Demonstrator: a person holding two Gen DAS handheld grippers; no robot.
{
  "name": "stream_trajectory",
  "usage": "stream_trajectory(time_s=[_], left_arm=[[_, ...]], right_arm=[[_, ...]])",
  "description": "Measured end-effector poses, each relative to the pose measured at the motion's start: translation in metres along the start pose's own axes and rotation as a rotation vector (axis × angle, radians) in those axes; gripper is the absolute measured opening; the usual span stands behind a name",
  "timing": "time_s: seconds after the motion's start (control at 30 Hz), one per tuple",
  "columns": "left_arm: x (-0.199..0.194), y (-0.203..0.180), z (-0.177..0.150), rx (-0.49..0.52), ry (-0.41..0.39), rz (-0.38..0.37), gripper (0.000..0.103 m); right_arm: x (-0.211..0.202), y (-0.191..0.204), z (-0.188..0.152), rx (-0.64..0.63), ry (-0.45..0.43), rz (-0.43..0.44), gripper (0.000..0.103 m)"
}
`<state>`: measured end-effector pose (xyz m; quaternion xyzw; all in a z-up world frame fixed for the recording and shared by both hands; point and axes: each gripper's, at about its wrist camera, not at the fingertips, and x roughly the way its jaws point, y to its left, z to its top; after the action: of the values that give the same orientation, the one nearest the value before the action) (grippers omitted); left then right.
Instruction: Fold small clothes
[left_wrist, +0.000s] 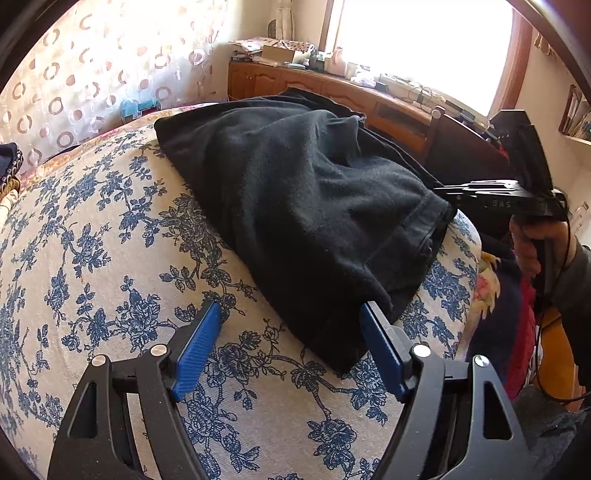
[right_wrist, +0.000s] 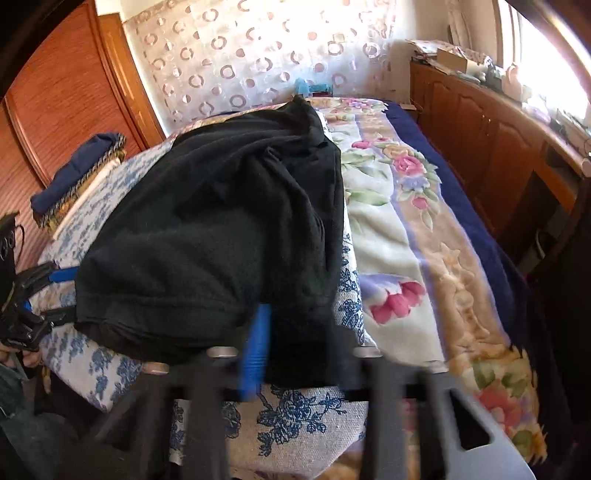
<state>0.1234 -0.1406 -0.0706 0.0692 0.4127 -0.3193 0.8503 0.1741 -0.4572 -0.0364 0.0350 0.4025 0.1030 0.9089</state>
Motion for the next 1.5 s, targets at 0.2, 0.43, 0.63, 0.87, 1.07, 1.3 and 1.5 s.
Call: stream_trajectory(time_s=[0.2,0.43,0.63,0.87,1.07,1.3,1.5], left_arm=[[-0.001,-0.003,0.0,0.0,0.006,0.002,0.078],[-0.002,-0.004,0.0,-0.003,-0.002,-0.022,0.048],[-0.006,-0.01,0.0,0.006,-0.006,-0.066,0.007],[-0.04,-0.012,0.03,-0.022,-0.127,-0.141,0.005],[-0.047,-0.016,0.067,0.007,-0.186,-0.148,0.004],[-0.041,-0.012,0.105,-0.005,-0.229,-0.157,0.004],[-0.039,-0.004,0.118,-0.019,-0.249,-0.162,0.004]], right_arm=[[-0.044,-0.012,-0.003,0.019,-0.083,0.064,0.006],[-0.031,-0.005,-0.014,-0.017,-0.041,0.027,0.006],[-0.022,0.003,-0.014,-0.032,-0.028,-0.022,0.017],[-0.031,0.018,-0.008,-0.064,-0.097,-0.032,0.046],[-0.045,0.063,-0.01,-0.223,-0.145,0.046,0.067],[-0.018,0.091,-0.021,-0.344,-0.092,0.015,0.069],[0.003,0.083,-0.011,-0.382,-0.076,-0.136,0.069]])
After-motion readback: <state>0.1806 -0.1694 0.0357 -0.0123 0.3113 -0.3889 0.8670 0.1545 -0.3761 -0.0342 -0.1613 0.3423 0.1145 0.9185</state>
